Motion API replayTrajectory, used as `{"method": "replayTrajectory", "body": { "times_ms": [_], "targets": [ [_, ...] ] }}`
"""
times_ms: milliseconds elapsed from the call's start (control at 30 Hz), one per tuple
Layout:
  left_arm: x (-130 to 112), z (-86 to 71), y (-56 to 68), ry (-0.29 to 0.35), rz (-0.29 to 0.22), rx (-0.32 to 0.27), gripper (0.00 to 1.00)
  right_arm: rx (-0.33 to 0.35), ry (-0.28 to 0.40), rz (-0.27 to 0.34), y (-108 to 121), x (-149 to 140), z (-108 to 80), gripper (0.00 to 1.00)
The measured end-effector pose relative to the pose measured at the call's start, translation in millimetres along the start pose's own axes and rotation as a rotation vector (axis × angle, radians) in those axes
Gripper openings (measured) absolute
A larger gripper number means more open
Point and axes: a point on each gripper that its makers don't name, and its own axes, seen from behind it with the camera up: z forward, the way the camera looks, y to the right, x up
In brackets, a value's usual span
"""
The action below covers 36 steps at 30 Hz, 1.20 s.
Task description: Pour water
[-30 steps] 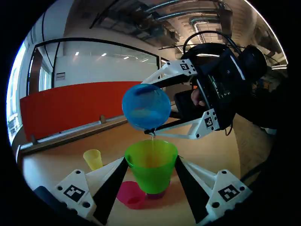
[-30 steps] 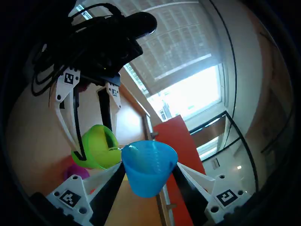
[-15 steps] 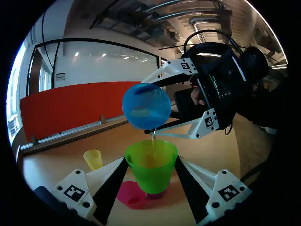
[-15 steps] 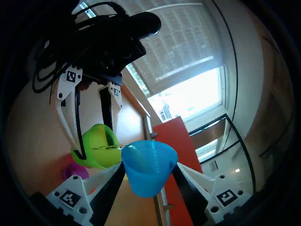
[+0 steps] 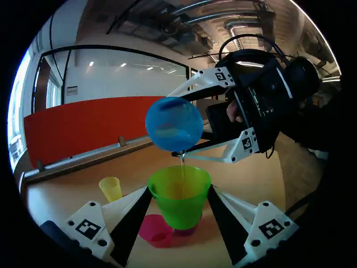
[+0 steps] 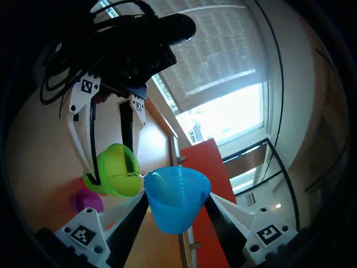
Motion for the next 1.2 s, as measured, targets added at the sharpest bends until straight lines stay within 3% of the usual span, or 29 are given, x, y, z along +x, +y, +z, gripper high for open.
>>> {"method": "replayTrajectory", "body": {
  "times_ms": [1200],
  "targets": [
    [0.2,-0.2,1.4,-0.001,0.002,-0.006,0.87,-0.005,0.002,-0.065,6.8,-1.5,4.5,0.89]
  ]
}}
